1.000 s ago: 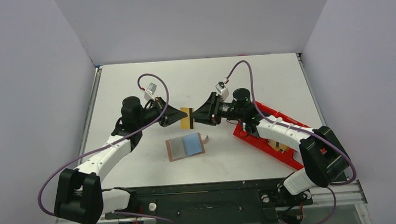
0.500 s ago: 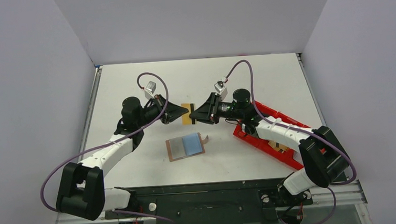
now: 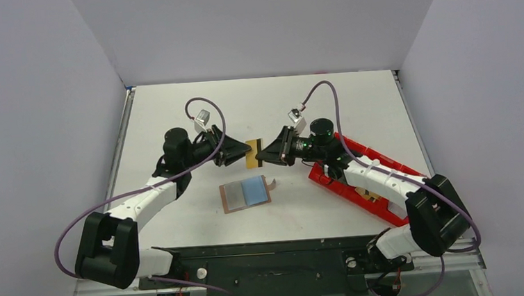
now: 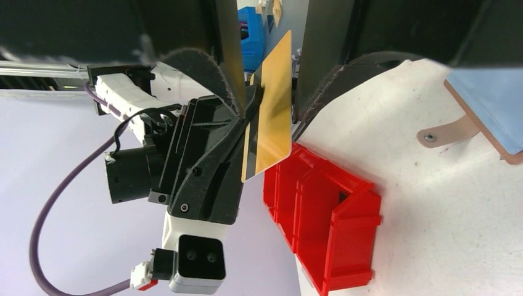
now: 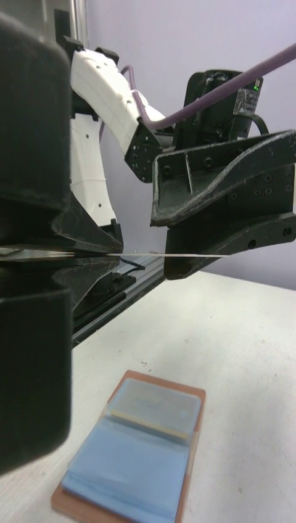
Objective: Take the credit cards out of the card holder
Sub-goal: Place the credit card in the storage box.
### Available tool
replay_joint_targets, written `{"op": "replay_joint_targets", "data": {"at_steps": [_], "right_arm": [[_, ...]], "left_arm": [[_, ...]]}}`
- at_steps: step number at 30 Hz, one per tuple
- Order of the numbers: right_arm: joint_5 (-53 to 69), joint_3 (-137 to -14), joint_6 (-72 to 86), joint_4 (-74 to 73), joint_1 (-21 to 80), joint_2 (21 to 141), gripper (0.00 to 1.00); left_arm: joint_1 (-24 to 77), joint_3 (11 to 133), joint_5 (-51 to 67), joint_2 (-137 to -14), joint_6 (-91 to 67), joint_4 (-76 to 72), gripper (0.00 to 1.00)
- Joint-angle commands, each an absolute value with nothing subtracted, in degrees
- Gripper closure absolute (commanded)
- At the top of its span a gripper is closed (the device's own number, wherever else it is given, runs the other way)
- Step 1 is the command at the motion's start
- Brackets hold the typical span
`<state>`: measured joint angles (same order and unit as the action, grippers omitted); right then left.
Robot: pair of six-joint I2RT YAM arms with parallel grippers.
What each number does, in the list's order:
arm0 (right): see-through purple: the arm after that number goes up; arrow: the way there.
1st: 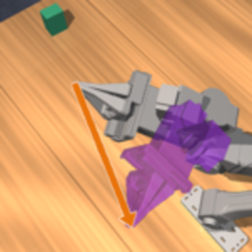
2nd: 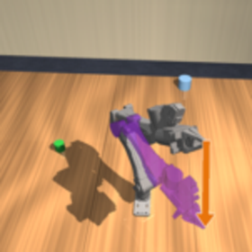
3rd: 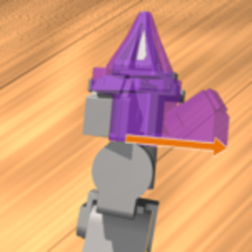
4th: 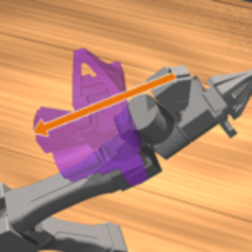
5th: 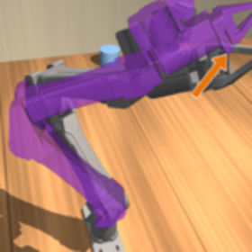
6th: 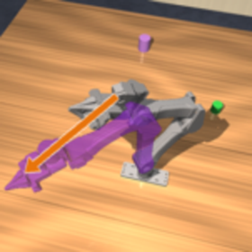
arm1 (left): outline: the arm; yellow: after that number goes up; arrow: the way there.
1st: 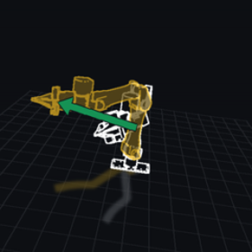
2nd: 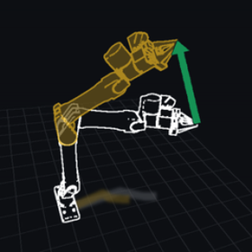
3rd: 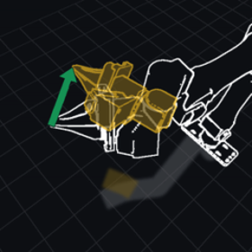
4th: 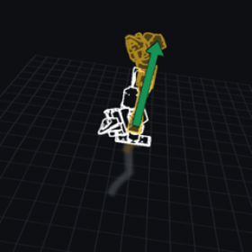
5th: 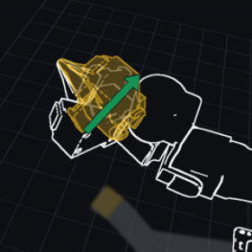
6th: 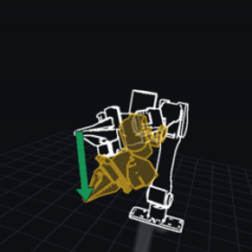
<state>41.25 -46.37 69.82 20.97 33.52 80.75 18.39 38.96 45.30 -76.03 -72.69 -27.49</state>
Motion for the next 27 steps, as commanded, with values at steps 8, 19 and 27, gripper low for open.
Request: {"op": "replay_joint_targets", "data": {"at_steps": [8,19,27], "right_arm": [[28.9,-48.5,55.5,-0.7,32.6,72.1,1.00],[8.0,-48.8,48.9,-24.7,29.6,61.5,1.00],[-3.9,-47.9,48.2,-39.1,25.7,53.3,1.00]], "left_arm": [[18.4,47.7,38.2,-72.0,-54.1,-1.6,0.57],[18.5,50.1,30.9,-68.5,-43.2,15.6,0.56],[18.5,49.2,32.7,-68.0,-40.5,17.1,0.55]]}}
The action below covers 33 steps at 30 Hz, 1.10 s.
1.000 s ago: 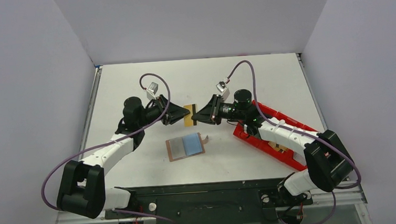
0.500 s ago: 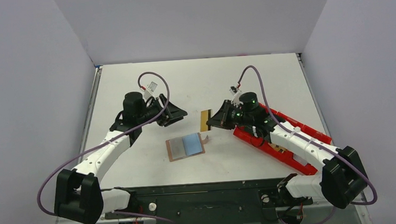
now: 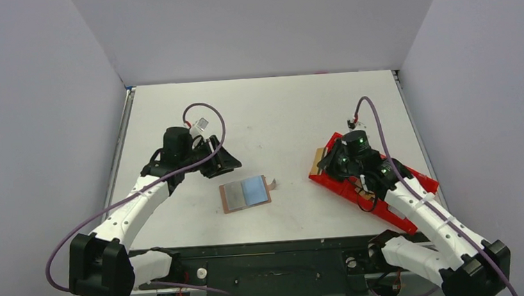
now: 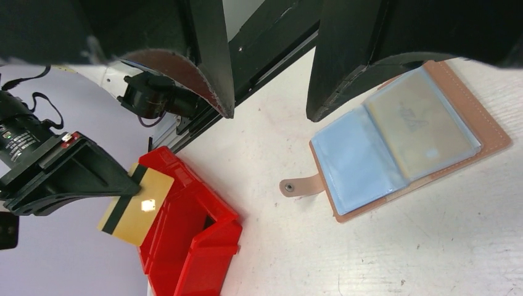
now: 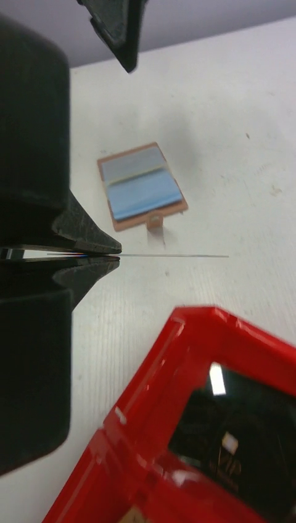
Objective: Take the credit cards out of the card holder
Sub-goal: Place the credit card in the storage box.
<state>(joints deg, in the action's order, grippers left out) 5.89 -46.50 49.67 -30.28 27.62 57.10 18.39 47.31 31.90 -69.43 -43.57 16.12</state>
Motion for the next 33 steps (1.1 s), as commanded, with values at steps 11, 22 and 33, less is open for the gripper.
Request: {"op": "replay_joint_targets", "data": {"at_steps": [11,22,33], "right_arm": [[-23.8,-52.0,49.4,-59.8,18.3,53.4,1.00],[-28.9,-52.1,46.6,-58.0,14.7,62.8,1.00],[-29.8,-50.0,45.6,-55.1,14.0,68.9,1.00]], "left_arm": [[18.6,48.5,34.9,-68.5,-39.8,16.2,0.55],[18.5,48.0,36.7,-69.1,-40.5,14.9,0.55],[18.5,47.9,36.0,-69.0,-40.5,15.2,0.55]]}}
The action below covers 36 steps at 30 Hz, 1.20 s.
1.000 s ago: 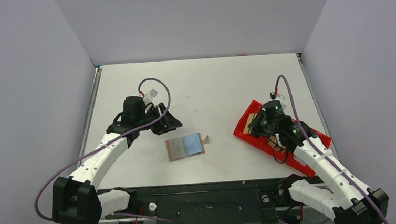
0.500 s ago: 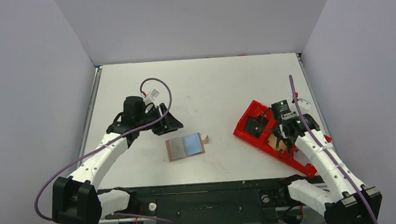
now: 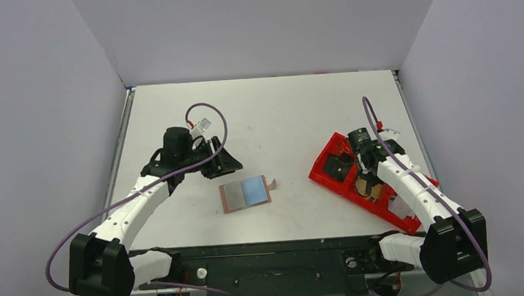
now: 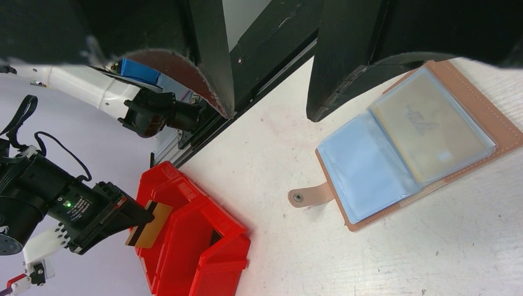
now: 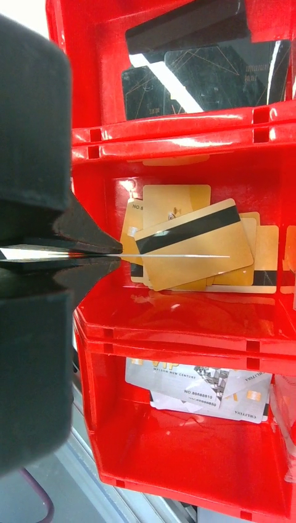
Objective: Take the credit cards out of the card holder
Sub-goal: Place the credit card in the storage box.
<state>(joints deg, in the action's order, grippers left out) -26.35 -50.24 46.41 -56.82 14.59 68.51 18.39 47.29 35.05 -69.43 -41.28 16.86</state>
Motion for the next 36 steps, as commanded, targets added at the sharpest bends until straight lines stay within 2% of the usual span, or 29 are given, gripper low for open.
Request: {"op": "replay_joint_targets", "data": {"at_steps": [1,6,11,18,22,26,33,36], "right_arm": [[-29.9,-49.7,45.8,-55.0,14.1,69.3,1.00],[-29.8,-48.7,46.1,-54.6,13.9,70.1,1.00],[-29.7,-48.3,46.3,-54.6,13.8,69.5,0.85],[-27.8,-50.2,45.1,-54.6,14.2,67.4,0.71],[-26.1,-51.6,43.8,-53.9,15.4,65.0,0.53],[-24.5,-52.1,43.2,-52.2,17.2,62.7,0.43],[-21.5,-54.9,43.7,-44.8,25.9,61.1,0.39],[-20.3,-57.3,44.7,-42.2,30.7,63.8,0.39]], "left_arm": [[18.5,47.8,36.0,-69.1,-40.6,15.2,0.55],[18.5,48.0,36.0,-69.4,-40.4,15.3,0.55],[18.5,48.1,36.1,-69.8,-40.3,15.3,0.55],[18.6,47.7,36.2,-70.1,-40.4,15.1,0.55],[18.7,47.5,35.8,-70.3,-40.5,15.0,0.55],[18.6,47.4,35.6,-70.5,-40.4,15.2,0.55],[18.7,47.3,33.2,-70.0,-39.7,17.2,0.55],[18.7,47.5,28.3,-69.5,-38.7,19.8,0.55]]}}
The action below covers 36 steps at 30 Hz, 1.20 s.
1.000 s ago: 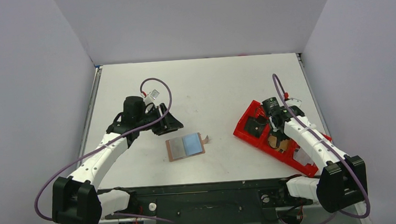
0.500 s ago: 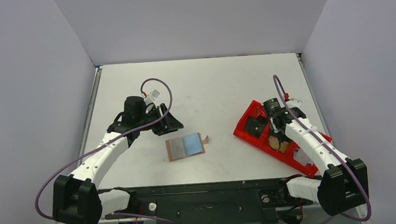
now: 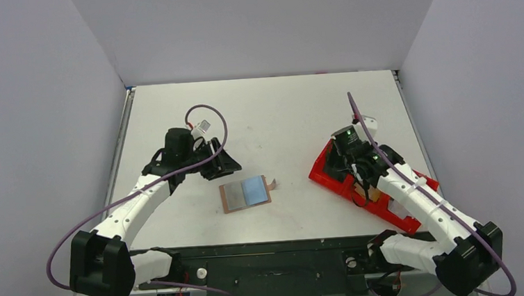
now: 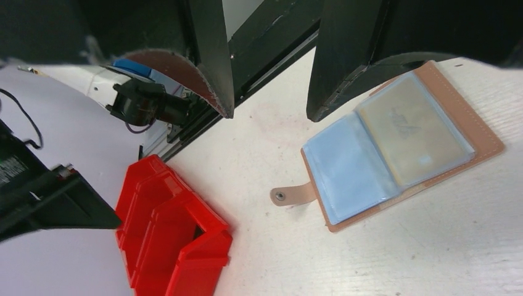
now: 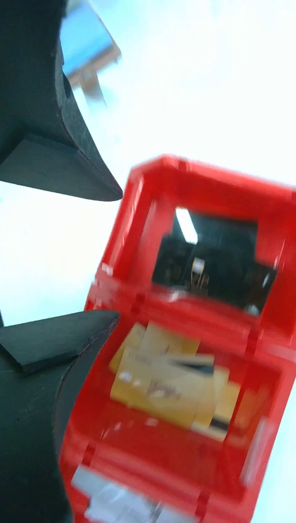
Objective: Take the credit cards out of the card holder
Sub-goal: Place the credit card in the storage box, then remove the credit card from the card holder.
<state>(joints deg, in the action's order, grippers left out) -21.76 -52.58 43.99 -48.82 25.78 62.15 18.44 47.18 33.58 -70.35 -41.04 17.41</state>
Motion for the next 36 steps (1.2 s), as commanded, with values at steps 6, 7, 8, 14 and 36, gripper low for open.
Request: {"op": "replay_joint_targets", "data": {"at_steps": [6,7,8,14,36], "right_arm": [[-15.6,-59.8,46.5,-33.6,39.8,68.9,0.39],[-15.2,-60.4,47.0,-32.5,42.3,70.9,0.39],[-14.6,-61.3,47.3,-30.8,43.6,72.0,0.40],[-12.4,-67.6,47.4,-26.9,52.2,83.6,0.41],[-7.4,-84.5,43.0,-26.2,62.1,113.1,0.44]], "left_arm": [[18.6,48.2,14.2,-67.3,-37.2,28.4,0.55],[18.6,48.1,12.9,-66.8,-37.3,29.8,0.55],[18.5,48.1,10.5,-66.6,-37.4,30.3,0.55],[18.2,47.0,4.9,-64.7,-38.1,33.8,0.55],[14.9,44.3,-9.1,-57.7,-41.2,41.9,0.55]]}}
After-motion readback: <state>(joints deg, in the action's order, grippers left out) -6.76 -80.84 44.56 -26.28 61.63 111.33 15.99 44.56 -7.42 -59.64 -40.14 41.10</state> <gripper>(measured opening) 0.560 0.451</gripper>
